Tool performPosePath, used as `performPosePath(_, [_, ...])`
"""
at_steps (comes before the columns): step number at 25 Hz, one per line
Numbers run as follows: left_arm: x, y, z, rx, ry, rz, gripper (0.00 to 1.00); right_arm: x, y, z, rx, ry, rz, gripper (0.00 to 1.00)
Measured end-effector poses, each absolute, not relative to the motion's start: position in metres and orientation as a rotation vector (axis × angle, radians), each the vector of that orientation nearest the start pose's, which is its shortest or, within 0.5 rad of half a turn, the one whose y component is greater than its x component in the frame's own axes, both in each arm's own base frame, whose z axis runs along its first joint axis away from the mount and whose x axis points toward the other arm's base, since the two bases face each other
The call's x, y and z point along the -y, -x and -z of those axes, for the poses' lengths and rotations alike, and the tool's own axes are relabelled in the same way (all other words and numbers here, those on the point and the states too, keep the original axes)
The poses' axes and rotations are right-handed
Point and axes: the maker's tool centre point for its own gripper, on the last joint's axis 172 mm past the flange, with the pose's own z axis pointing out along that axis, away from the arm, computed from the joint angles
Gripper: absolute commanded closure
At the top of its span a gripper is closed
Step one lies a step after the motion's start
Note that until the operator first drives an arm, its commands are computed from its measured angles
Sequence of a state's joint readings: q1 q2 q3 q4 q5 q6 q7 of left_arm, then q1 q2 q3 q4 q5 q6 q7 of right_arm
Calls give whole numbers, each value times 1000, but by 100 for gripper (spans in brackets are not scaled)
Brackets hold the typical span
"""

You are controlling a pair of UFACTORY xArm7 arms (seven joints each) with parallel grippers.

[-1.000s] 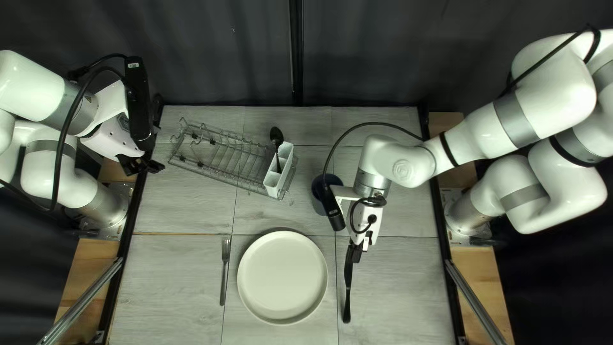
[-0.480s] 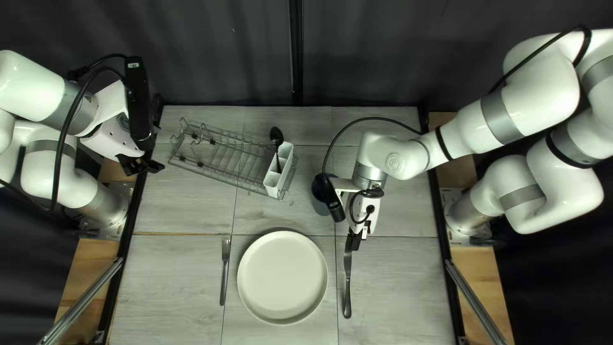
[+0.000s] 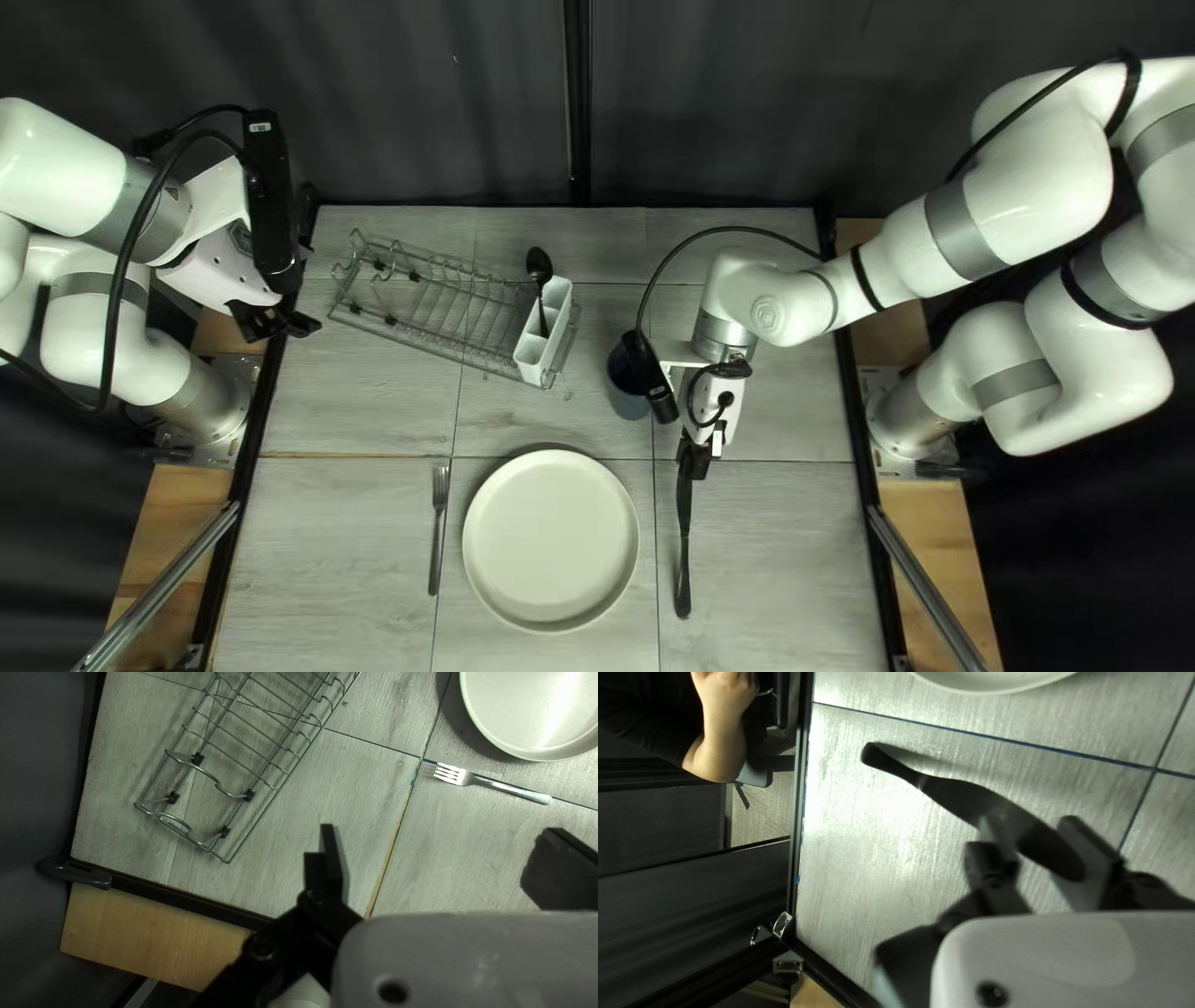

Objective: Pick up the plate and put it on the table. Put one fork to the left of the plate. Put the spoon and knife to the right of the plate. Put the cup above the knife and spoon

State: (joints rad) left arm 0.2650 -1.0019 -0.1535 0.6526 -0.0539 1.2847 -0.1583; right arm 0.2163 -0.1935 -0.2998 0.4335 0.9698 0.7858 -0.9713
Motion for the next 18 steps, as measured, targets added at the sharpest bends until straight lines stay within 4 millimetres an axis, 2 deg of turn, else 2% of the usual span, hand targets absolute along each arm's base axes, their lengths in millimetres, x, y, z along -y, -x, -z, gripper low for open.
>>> performPosePath(5, [-28, -284, -348, 483, 2974, 553, 0, -89, -344, -103, 142, 2492, 242, 0])
performPosePath(11, [-28, -284, -348, 483, 2974, 553, 0, -76, -343, -122, 140, 2551, 229, 0])
performPosePath(15, [-28, -284, -348, 483, 2974, 553, 0, -65, -344, -144, 132, 2623, 213, 0])
performPosePath(18, [-28, -284, -348, 483, 2974, 553, 0, -59, -346, -170, 106, 2695, 206, 0])
